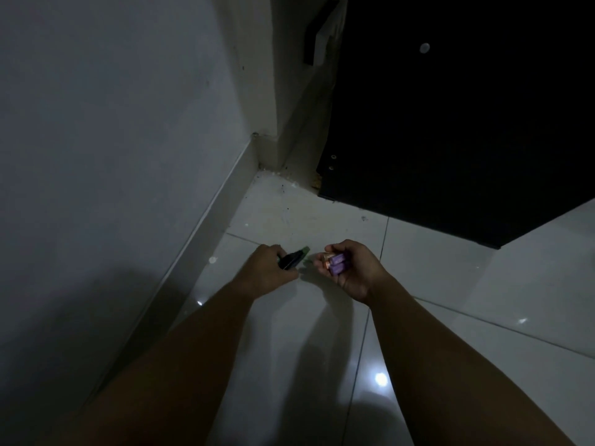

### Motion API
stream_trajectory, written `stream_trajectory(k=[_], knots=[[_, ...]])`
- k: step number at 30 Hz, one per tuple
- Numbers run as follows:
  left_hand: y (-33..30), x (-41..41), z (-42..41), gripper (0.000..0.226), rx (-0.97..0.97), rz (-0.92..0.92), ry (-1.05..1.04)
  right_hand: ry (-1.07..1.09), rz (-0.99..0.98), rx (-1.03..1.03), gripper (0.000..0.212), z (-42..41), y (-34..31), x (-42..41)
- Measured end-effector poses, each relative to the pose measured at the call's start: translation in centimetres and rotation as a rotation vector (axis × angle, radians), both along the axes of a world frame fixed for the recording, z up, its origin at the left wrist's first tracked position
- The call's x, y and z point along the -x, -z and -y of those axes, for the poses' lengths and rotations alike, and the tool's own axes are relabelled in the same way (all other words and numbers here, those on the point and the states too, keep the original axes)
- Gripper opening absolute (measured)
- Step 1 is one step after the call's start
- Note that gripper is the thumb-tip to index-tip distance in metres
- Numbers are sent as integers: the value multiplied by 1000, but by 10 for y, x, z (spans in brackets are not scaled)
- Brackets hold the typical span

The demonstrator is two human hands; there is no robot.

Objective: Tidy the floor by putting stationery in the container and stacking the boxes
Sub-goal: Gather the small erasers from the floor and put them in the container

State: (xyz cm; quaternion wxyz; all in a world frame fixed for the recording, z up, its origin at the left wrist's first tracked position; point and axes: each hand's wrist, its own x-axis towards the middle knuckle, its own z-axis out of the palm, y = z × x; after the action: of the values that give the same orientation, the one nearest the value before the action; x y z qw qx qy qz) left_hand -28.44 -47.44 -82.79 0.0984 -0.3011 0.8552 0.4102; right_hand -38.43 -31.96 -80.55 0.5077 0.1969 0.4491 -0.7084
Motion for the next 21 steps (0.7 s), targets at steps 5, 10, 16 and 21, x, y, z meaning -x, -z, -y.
stream_trajectory(k=[5, 10, 16, 21], knots=[[-18, 19, -12, 27, -527, 65, -240, -40, -14, -72, 17, 2, -5, -6], [-28, 27, -17, 28, -836, 3, -282, -71, -52, -114, 12, 1, -13, -7], [-47, 23, -5, 34, -994, -87, -231, -91, -89, -116, 31, -3, -24, -7], [-64, 20, -5, 36, -955, -118, -229, -148, -173, -70, 16, -6, -40, -9]])
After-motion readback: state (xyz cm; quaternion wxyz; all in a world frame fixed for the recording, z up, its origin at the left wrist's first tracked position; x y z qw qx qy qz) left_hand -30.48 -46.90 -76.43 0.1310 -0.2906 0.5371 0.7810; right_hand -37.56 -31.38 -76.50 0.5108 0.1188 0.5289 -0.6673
